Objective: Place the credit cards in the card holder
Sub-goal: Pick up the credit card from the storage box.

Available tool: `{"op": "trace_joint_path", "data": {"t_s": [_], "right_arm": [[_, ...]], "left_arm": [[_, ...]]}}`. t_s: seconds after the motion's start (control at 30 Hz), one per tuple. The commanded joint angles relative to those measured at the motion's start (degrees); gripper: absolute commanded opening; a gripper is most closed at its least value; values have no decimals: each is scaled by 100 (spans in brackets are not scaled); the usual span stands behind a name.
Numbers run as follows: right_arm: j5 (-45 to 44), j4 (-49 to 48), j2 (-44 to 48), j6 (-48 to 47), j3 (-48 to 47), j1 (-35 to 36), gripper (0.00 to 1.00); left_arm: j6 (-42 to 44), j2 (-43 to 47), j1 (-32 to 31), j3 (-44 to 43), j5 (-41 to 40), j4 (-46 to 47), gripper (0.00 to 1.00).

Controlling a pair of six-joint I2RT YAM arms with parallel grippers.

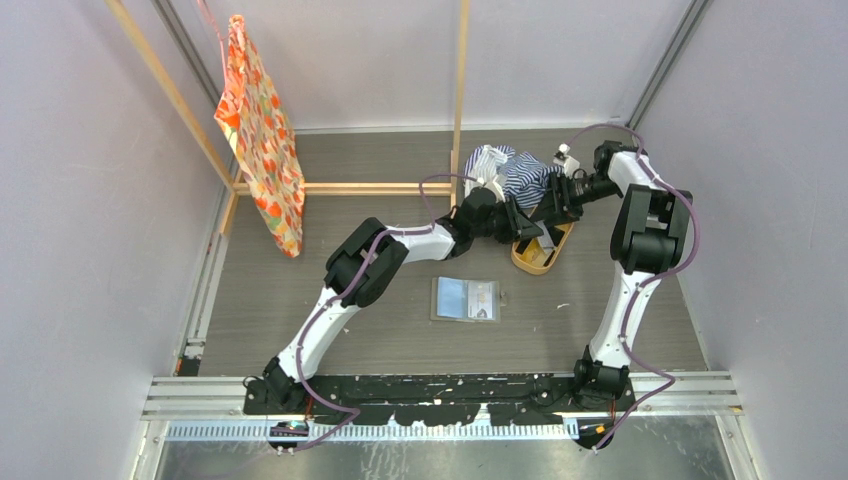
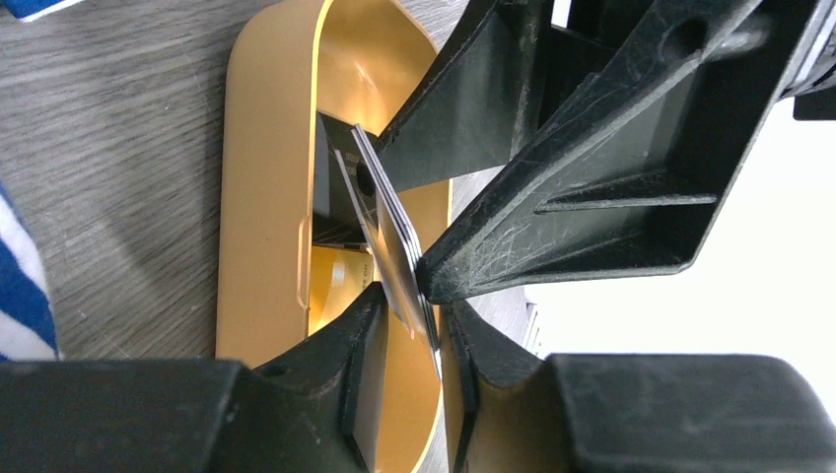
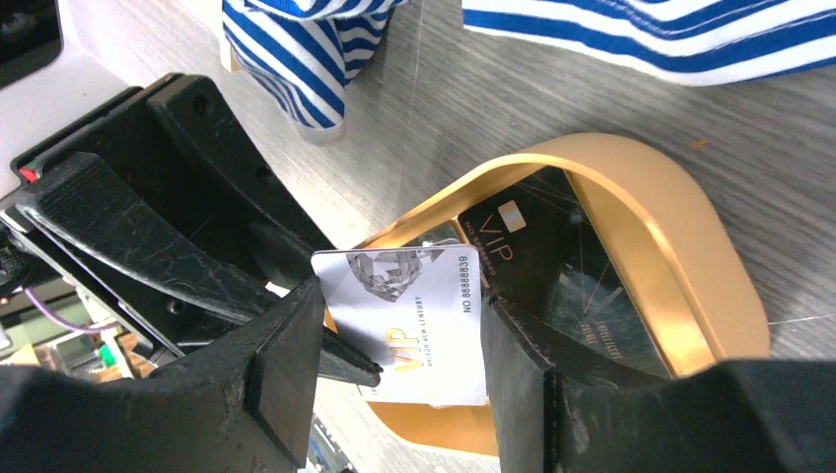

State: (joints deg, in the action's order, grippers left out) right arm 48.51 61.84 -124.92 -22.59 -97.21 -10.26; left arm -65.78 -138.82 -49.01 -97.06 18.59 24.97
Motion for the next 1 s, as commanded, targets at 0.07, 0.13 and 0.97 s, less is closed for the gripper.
{"op": "trace_joint_path", "data": {"t_s": [0.07, 0.13, 0.97], "right_arm": [[205, -466, 788, 594, 334, -2, 40], [239, -529, 874, 642, 420, 0, 40], [1152, 626, 1186, -1017, 225, -586, 59]], "left_arm": [[53, -233, -38, -278, -37, -221, 21], [47, -241, -38, -279, -19, -137, 13], [826, 327, 214, 925, 764, 1759, 0]]}}
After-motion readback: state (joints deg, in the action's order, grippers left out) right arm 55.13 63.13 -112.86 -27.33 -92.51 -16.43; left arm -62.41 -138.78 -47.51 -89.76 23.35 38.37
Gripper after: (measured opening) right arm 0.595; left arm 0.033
